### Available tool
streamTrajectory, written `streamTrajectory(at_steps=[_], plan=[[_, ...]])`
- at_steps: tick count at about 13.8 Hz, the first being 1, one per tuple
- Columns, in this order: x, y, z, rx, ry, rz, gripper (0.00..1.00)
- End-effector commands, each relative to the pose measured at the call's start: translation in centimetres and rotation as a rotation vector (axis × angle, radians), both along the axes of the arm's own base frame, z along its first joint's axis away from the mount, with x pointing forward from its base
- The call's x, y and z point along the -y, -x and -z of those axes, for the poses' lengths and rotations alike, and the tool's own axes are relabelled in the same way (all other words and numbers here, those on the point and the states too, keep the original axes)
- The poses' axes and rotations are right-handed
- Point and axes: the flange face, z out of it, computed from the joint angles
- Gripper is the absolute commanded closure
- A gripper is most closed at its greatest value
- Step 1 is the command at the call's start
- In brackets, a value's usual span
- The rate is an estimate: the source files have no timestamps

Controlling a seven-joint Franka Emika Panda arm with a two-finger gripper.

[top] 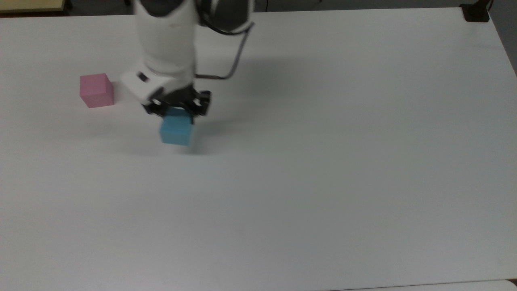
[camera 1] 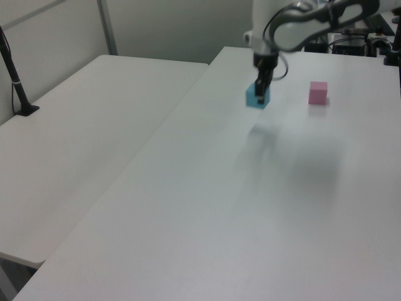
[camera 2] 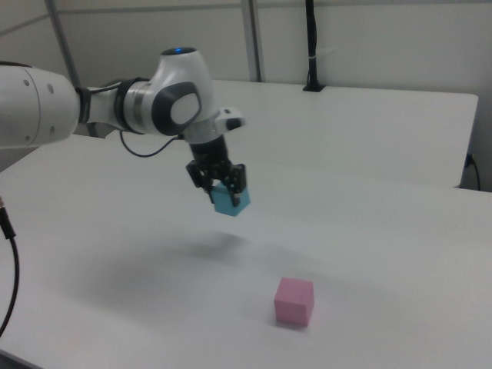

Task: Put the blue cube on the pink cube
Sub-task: 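Lift the light-blue cube and carry it over the pink cube, then lower the blue cube onto the pink cube and open the gripper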

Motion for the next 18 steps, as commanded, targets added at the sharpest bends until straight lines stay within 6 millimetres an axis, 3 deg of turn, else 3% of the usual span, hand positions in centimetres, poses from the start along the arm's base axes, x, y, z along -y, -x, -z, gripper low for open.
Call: streamTrajectory(at_steps=[1, 3, 6, 8, 11, 15, 16, 17, 18], plan=[[9.5, 5.3, -2.8, -0.044, -0.012, -0.063, 0.68], [14.1, 7.7, -2.5, -0.064, -0.022, -0.098, 0.68], [19.5, 10.3, -0.9, -0.096, -0.037, -0.149, 0.68], [21.6, 11.4, 0.1, -0.101, -0.038, -0.158, 0.68], [23.1, 12.6, 1.1, -0.113, -0.044, -0.173, 0.63], [23.4, 12.3, 1.5, -0.089, -0.032, -0.178, 0.40], [23.5, 12.3, 1.6, -0.089, -0.032, -0.176, 0.29], [23.5, 12.2, 1.6, -0.088, -0.031, -0.176, 0.06], [23.6, 12.2, 1.6, -0.088, -0.031, -0.175, 0.00]])
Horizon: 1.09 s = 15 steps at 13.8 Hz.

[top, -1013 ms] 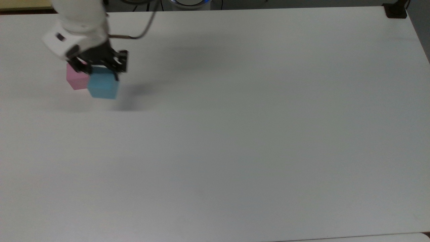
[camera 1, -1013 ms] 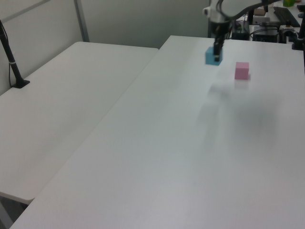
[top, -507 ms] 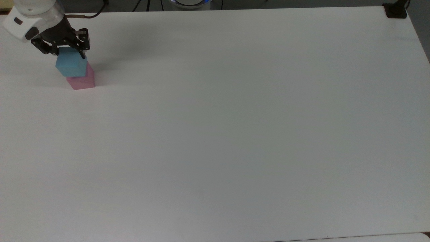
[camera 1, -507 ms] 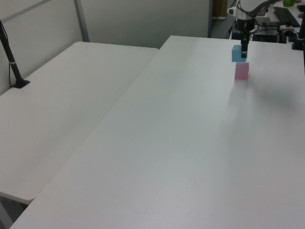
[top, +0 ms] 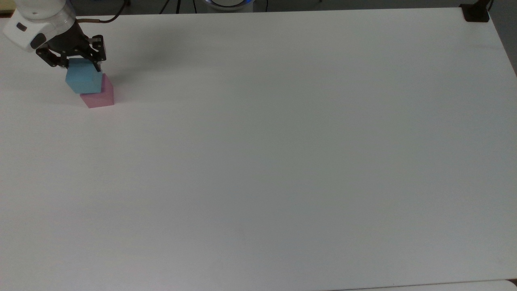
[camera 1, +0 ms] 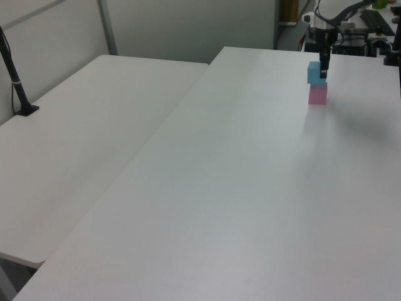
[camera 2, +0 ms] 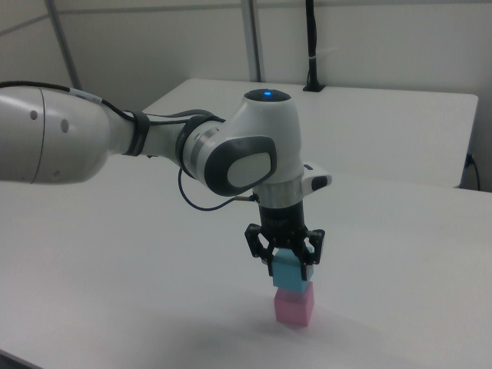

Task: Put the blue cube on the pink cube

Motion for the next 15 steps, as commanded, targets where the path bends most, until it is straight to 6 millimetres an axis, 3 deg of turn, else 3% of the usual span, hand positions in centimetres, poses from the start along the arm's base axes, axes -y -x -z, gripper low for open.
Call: streamTrajectory(at_steps=[1, 5, 6, 8, 11, 13, 15], plan=[[0.0, 0.4, -0.1, 0.017, 0.010, -0.019, 0.00], [0.3, 0.1, -2.3, 0.032, 0.017, -0.005, 0.00], [0.2, -0.1, -3.8, 0.031, 0.013, 0.004, 0.00], [-1.0, -1.0, -9.5, -0.008, -0.007, 0.010, 0.00], [-7.4, -2.3, -15.1, -0.067, -0.030, 0.029, 0.00], [-13.3, -3.6, -16.6, -0.045, -0.006, 0.073, 0.00], [-17.9, -4.5, -17.0, -0.025, 0.030, 0.228, 0.00]])
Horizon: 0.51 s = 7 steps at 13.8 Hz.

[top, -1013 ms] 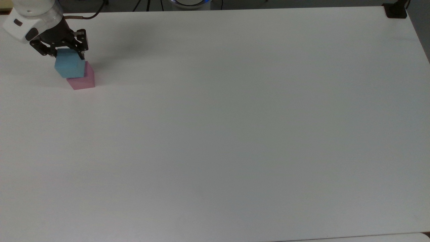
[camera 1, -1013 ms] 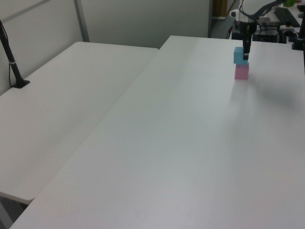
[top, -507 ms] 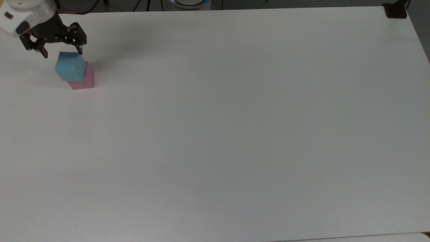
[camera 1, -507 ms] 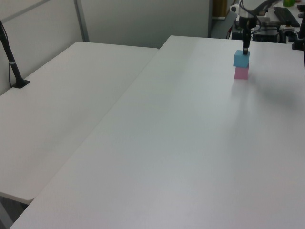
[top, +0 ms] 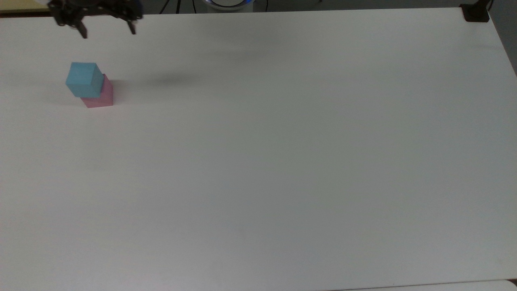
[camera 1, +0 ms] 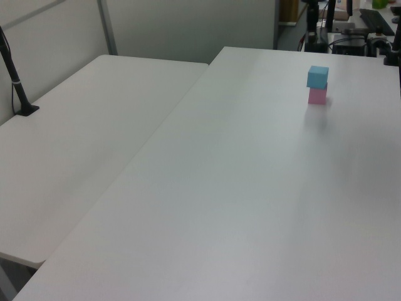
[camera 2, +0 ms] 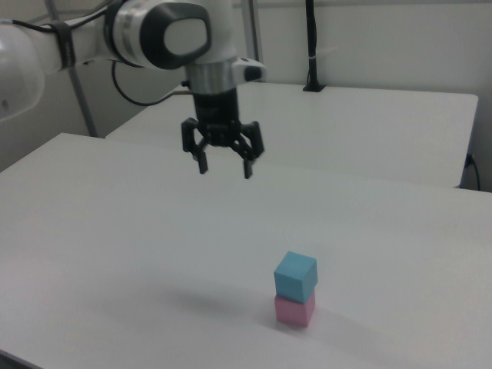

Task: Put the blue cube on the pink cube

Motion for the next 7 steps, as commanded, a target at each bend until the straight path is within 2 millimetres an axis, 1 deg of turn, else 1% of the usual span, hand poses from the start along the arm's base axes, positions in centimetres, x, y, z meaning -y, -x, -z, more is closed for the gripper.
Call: streamTrajectory(at_steps=[1, 4, 7], plan=[[-5.0, -0.3, -1.0, 0.009, 0.040, 0.192, 0.00], [-5.3, -0.2, -1.3, 0.018, 0.035, 0.213, 0.00], [-6.2, -0.6, -1.4, 0.038, 0.038, 0.247, 0.00]])
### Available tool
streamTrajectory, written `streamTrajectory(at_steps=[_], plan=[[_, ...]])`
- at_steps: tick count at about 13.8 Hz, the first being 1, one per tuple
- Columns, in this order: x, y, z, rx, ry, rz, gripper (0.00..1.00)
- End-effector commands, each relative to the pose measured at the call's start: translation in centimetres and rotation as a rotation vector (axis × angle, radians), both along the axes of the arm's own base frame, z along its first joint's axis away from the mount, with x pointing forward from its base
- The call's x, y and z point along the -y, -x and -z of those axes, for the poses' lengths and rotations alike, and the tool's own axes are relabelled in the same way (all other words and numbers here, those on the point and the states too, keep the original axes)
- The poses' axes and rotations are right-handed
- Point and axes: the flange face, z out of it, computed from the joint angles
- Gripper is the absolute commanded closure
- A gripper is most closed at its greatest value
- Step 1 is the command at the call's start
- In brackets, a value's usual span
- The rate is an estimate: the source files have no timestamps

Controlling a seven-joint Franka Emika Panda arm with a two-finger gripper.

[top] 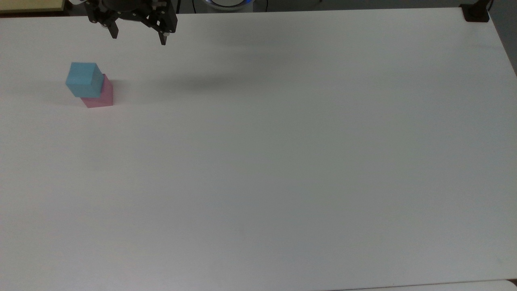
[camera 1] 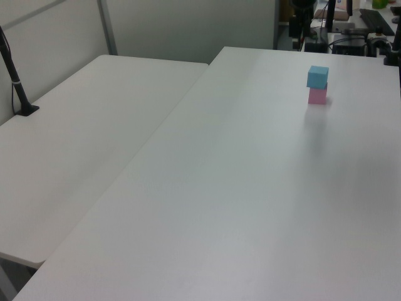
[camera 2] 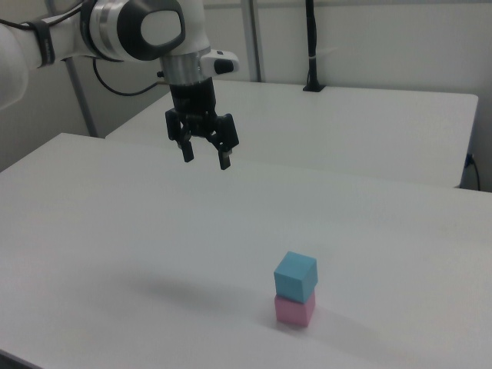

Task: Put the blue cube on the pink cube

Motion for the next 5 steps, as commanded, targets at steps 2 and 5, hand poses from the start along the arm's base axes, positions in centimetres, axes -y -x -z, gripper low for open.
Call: streamTrajectory(at_steps=[2, 5], plan=[[-1.01, 0.09, -1.15, 0.044, 0.001, 0.041, 0.00], [-1.01, 0.08, -1.09, 0.044, 0.001, 0.038, 0.00]])
